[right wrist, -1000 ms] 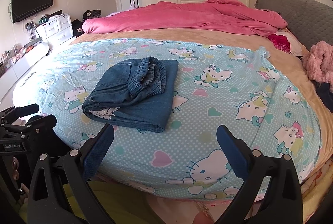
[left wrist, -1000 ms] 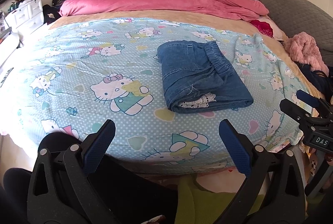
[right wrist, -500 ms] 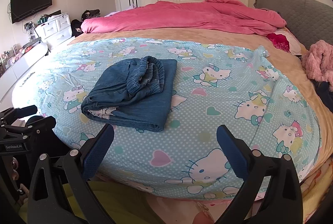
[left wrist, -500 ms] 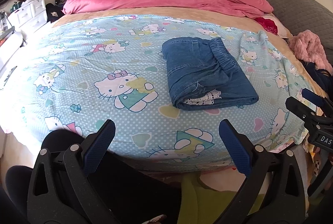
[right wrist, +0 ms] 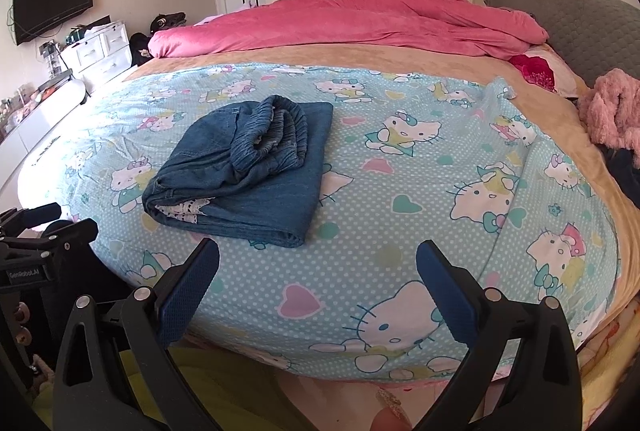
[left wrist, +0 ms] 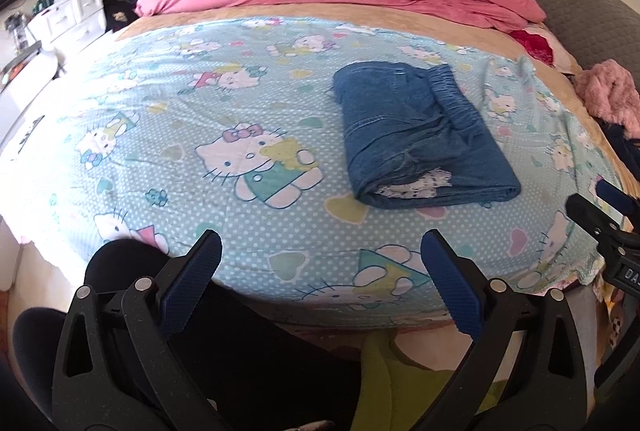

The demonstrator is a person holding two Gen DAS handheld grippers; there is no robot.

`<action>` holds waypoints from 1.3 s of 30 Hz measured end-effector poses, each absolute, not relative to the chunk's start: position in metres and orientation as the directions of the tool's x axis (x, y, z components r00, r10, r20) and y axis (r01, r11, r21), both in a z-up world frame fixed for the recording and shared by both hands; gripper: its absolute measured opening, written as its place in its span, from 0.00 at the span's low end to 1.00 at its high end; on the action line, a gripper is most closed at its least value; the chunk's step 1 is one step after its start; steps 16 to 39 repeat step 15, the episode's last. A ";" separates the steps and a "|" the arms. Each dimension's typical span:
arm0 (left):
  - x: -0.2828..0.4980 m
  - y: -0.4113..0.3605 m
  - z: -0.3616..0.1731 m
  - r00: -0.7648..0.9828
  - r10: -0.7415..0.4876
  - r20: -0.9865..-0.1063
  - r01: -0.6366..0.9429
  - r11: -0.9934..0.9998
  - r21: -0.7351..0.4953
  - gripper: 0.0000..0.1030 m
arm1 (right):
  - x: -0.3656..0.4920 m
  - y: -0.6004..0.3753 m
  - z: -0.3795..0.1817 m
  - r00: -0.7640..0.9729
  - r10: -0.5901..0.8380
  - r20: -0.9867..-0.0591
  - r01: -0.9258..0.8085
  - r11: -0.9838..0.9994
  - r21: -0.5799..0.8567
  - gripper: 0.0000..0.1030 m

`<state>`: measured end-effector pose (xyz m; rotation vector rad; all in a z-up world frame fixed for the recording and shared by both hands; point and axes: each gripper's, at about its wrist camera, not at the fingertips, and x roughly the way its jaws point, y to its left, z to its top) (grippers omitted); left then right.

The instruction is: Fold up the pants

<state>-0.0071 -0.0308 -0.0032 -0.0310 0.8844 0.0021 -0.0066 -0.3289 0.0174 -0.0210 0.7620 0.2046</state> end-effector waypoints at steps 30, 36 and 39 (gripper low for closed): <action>0.090 0.084 -0.020 0.558 0.185 -0.809 -0.274 0.961 0.030 0.91 | 0.085 -0.443 -0.008 0.686 -0.104 -0.720 0.086 0.994 -0.061 0.96; 0.090 0.084 -0.020 0.558 0.185 -0.809 -0.274 0.961 0.030 0.91 | 0.085 -0.443 -0.008 0.686 -0.104 -0.720 0.086 0.994 -0.061 0.96; 0.090 0.084 -0.020 0.558 0.185 -0.809 -0.274 0.961 0.030 0.91 | 0.085 -0.443 -0.008 0.686 -0.104 -0.720 0.086 0.994 -0.061 0.96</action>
